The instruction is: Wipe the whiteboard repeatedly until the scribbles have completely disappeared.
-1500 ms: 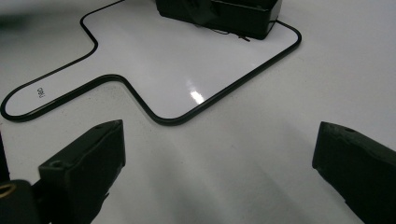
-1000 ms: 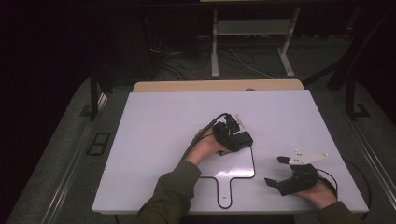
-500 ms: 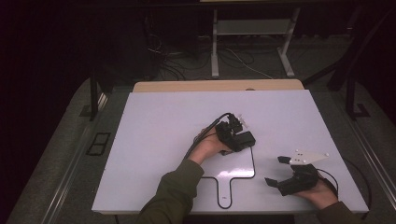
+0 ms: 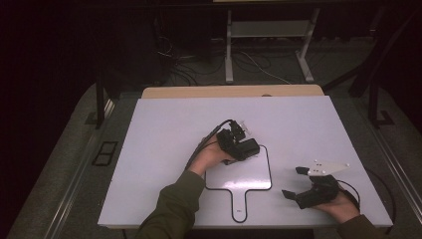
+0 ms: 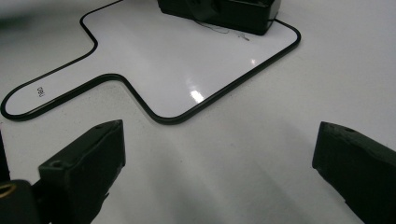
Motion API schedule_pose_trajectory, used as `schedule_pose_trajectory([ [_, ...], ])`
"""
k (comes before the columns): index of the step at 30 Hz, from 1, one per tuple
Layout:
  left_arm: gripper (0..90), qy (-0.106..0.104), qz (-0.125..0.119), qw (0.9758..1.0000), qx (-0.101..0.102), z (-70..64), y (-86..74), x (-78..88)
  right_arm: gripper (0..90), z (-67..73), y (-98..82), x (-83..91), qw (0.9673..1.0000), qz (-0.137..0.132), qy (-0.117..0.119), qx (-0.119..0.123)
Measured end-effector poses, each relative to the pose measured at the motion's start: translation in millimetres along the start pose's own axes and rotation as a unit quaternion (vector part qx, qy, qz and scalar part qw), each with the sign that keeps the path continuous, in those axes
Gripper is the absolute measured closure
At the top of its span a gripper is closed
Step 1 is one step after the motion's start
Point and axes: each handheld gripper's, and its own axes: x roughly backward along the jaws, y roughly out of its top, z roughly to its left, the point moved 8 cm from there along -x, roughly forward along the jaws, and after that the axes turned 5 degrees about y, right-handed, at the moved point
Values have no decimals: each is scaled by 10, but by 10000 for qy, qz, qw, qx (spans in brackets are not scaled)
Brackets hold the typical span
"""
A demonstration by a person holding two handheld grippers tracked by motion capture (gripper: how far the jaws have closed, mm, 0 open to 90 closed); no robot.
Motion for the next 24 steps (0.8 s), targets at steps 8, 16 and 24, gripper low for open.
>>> schedule_pose_trajectory([
  [8,387,38,6,9994,347,60,-173,95,15,2,-2,-3,10000,11,4,-6],
  [16,387,132,54,9994,315,173,-340,195,15,0,-5,-6,10000,22,-1,-17],
  [24,387,229,80,9989,400,280,-494,287,15,-1,-6,-9,10000,28,-6,-20],
])
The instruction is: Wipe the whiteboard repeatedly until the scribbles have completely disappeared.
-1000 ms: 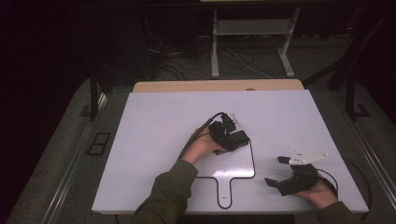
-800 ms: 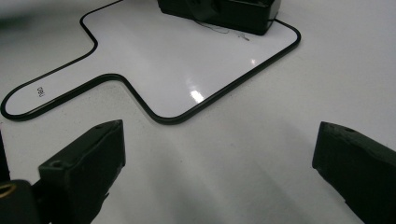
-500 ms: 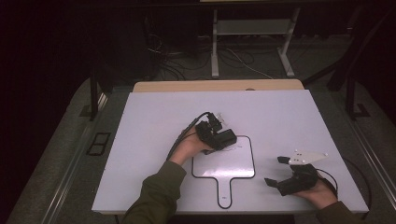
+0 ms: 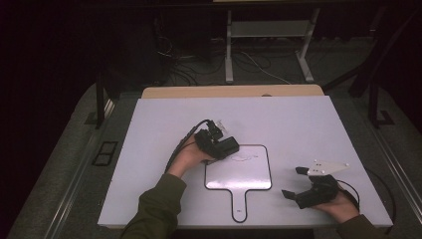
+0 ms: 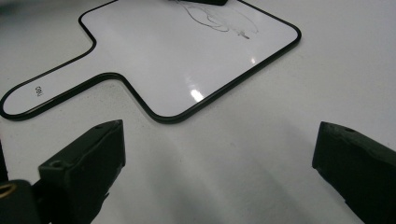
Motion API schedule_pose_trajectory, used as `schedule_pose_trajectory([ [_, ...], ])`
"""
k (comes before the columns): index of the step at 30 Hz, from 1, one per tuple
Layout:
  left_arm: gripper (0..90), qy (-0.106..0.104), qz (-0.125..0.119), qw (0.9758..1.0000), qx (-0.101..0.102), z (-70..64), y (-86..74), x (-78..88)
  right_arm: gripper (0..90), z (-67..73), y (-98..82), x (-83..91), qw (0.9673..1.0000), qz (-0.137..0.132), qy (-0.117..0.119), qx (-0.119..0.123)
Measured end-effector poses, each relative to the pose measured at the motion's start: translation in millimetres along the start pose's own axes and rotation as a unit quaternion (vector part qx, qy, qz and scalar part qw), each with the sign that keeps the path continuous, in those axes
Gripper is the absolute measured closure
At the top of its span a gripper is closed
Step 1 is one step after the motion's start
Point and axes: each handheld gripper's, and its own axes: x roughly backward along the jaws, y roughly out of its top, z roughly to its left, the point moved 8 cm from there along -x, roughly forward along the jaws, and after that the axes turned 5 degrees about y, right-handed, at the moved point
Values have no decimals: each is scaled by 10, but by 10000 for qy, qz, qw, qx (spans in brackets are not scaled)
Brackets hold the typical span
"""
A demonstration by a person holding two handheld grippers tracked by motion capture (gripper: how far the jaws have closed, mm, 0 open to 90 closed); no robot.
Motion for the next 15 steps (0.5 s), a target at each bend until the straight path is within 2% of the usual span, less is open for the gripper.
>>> schedule_pose_trajectory([
  [3,387,31,0,10000,-32,39,-35,21,15,3,-1,-1,10000,5,2,-9],
  [6,387,32,-21,10000,60,49,-57,31,15,1,-1,-1,10000,1,1,-8],
  [15,387,36,9,10000,-68,12,13,-6,15,1,0,2,10000,-5,3,-5],
])
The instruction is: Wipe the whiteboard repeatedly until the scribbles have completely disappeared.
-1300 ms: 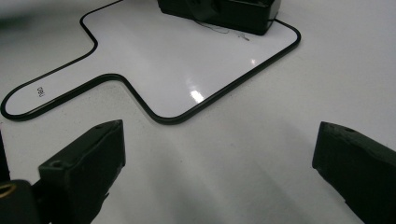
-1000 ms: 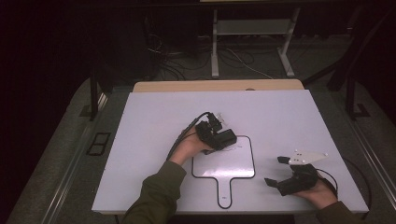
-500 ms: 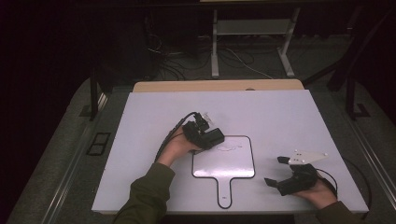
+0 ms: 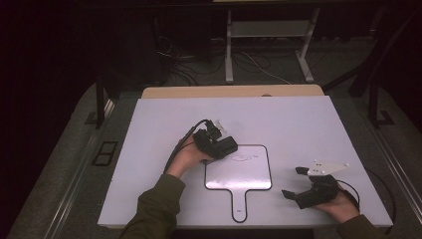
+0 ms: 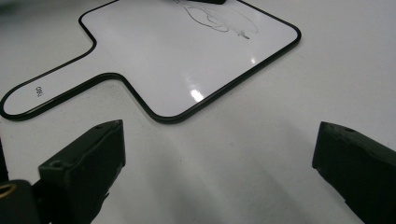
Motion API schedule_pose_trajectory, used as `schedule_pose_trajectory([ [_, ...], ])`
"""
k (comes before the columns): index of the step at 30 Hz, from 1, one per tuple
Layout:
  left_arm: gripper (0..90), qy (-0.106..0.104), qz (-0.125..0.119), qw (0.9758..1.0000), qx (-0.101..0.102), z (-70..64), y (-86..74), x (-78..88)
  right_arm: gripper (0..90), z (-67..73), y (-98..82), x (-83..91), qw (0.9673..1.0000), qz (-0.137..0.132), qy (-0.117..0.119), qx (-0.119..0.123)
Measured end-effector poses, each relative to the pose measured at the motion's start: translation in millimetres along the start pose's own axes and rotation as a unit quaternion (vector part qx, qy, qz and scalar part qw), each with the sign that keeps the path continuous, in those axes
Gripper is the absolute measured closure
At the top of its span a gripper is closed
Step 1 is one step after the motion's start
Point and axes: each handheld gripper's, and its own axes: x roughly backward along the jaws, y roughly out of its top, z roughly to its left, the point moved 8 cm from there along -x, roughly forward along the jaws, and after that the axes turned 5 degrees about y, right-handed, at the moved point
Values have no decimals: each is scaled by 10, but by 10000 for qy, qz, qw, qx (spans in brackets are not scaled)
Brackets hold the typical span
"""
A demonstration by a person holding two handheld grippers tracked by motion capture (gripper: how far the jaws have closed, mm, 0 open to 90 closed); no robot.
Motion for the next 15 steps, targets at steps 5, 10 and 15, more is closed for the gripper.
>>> schedule_pose_trajectory([
  [5,387,-66,-36,10000,28,-88,100,-57,15,1,0,1,10000,2,4,1],
  [10,387,-113,-68,9998,-135,-167,232,-127,15,-1,2,7,10000,-19,-3,6],
  [15,387,-200,-74,9996,-158,-284,360,-198,15,-3,3,11,10000,-28,0,16],
])
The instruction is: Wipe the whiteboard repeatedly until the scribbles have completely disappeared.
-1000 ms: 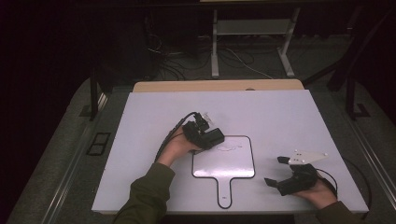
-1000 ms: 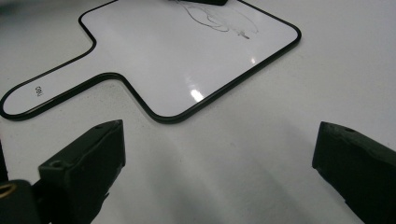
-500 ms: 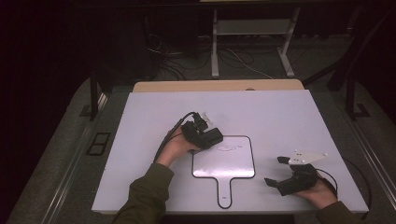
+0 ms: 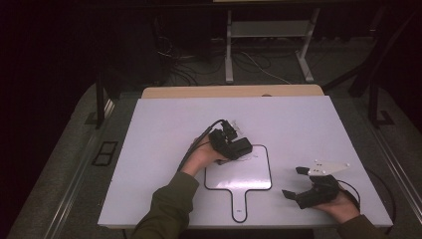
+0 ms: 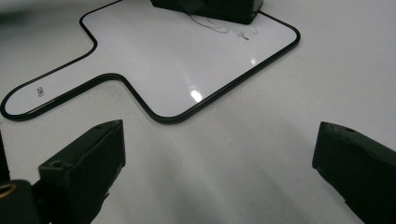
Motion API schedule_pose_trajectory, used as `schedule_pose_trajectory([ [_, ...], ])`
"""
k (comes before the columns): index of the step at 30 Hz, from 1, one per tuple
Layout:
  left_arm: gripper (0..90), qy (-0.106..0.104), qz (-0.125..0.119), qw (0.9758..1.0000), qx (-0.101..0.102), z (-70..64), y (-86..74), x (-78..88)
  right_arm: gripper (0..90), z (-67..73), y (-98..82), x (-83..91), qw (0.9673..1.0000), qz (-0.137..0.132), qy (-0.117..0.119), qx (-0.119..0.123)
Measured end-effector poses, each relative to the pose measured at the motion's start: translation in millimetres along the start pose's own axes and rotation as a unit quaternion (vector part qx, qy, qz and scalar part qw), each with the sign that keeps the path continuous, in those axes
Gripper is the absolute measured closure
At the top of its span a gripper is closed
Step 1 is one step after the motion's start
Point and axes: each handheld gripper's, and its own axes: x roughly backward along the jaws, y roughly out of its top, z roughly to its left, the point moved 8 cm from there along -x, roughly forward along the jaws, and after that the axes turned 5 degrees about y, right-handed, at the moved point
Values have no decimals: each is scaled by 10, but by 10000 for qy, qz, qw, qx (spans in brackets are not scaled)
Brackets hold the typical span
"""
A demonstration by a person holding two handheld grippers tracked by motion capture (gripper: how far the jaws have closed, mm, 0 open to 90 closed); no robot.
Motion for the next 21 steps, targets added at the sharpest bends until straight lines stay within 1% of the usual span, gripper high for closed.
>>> schedule_pose_trajectory([
  [3,387,-32,10,9999,-111,-51,77,-42,15,0,2,3,10000,-7,7,1],
  [4,387,-44,37,9998,-200,-61,99,-53,15,1,2,3,10000,-5,8,5],
  [5,387,-59,50,9998,-180,-85,122,-65,15,1,2,4,10000,-5,9,8],
  [8,387,-78,18,9996,-268,-131,196,-108,15,1,3,6,10000,-5,9,13],
  [9,387,-84,12,9996,-264,-148,215,-121,15,2,3,7,10000,-7,13,11],
  [10,387,-69,17,9990,-450,-134,241,-131,15,2,4,7,10000,-9,15,10],
  [11,387,-83,-5,9992,-380,-161,260,-144,15,2,3,8,10000,-10,17,11],
  [12,387,-93,38,9991,-414,-173,274,-149,15,2,3,8,10000,-9,18,13],
  [14,387,-121,35,9991,-404,-210,312,-170,15,0,3,9,10000,-11,17,6],
  [16,387,-123,32,9988,-470,-239,346,-190,15,-1,5,11,10000,-18,14,16],
  [19,387,-159,-15,9985,-516,-292,395,-220,15,2,5,14,10000,-16,16,9],
  [21,387,-190,-41,9985,-502,-326,412,-233,15,1,4,15,10000,-12,14,4],
])
